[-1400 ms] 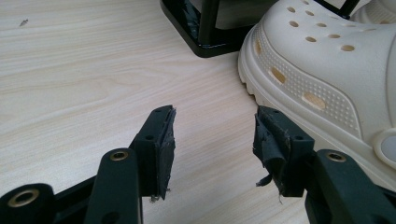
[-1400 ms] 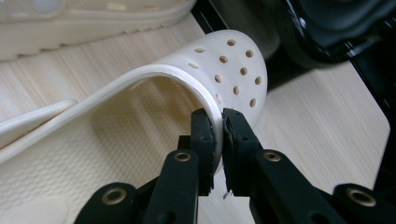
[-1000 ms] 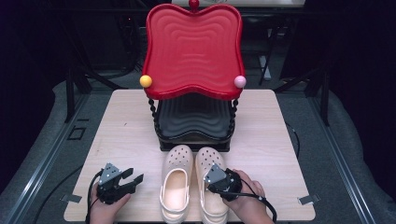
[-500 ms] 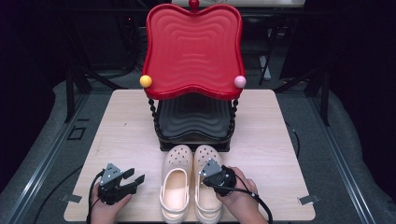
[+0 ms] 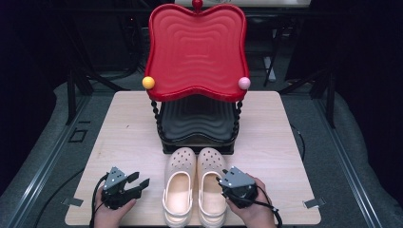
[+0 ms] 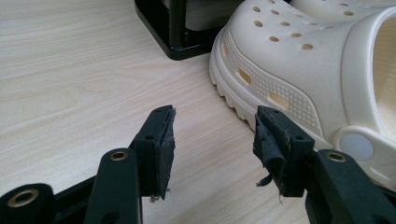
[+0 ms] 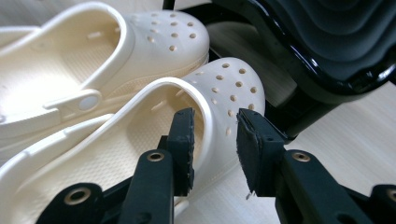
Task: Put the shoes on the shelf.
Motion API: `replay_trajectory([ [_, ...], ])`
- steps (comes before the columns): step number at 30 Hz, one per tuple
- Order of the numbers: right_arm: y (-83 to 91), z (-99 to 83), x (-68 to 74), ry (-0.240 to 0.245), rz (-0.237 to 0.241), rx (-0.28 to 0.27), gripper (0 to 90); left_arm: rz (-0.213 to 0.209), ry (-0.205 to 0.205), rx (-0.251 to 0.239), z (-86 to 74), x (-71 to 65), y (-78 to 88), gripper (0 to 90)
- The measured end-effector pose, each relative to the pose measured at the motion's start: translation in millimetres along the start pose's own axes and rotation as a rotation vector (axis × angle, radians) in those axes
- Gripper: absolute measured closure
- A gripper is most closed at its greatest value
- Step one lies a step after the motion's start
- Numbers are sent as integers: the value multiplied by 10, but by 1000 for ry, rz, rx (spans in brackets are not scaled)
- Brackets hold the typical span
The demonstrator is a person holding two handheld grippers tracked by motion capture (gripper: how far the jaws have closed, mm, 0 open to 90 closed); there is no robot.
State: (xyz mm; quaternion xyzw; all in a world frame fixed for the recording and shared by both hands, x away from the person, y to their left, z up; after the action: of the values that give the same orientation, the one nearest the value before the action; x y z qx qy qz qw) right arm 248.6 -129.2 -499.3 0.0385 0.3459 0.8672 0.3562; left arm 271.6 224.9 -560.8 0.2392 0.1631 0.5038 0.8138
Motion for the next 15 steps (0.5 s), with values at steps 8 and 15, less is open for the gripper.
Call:
replay_trajectory([
  [8, 36, -290, -167, -171, 43, -115, 620, 1, -16, -12, 46, -93, 22, 488],
  [15, -15, -364, -205, -214, 28, -140, 608, -9, -9, -42, 70, -146, 31, 467],
])
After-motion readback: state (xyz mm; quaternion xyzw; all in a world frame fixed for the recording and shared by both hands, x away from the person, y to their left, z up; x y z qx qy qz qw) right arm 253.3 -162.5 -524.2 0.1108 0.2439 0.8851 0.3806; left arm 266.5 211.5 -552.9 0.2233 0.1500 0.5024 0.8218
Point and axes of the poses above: each handheld gripper's, and its own axes: y roughly backward along the jaws, z roughly out of its top, x roughly to its left, the point moved 2 cm from there along -y, roughly forward along the jaws, and after that the axes turned 8 degrees about z, right-handed, at the moved point
